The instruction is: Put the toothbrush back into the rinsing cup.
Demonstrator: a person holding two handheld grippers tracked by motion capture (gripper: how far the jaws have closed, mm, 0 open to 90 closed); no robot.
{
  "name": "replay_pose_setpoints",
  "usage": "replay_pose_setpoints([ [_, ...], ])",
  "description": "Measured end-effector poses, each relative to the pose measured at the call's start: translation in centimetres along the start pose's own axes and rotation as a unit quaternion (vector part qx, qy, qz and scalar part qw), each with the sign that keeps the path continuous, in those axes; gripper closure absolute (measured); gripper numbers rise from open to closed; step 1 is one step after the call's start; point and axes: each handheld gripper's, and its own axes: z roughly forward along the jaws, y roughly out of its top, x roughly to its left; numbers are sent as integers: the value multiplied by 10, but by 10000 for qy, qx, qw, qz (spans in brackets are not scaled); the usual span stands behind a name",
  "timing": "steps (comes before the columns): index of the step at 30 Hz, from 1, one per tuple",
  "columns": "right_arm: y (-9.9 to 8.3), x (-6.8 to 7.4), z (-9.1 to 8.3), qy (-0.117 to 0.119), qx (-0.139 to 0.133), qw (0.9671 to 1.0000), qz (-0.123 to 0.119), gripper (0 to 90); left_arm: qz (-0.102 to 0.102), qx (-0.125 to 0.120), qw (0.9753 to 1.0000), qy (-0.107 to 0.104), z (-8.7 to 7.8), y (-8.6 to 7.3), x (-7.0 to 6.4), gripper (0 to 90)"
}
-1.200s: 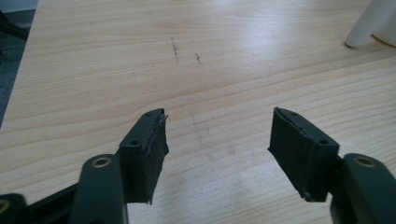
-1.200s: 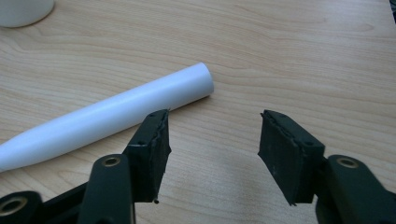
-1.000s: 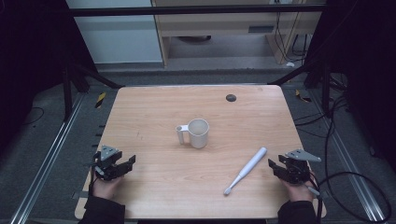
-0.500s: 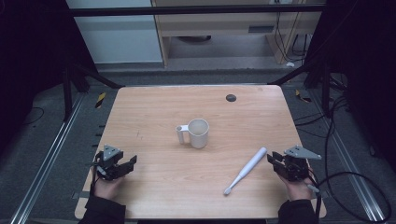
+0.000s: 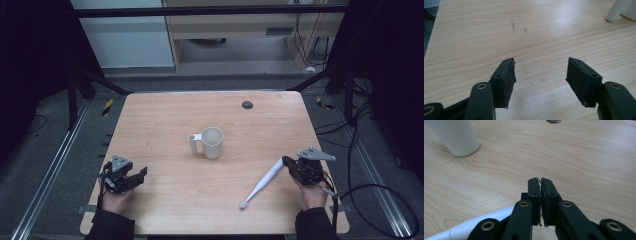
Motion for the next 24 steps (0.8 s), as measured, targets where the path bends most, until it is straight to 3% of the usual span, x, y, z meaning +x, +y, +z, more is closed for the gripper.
replay_pose_setpoints([
  [24,6,-7,48,39,488,9988,-7,899,49,45,10000,-9,1,0,-1,382],
])
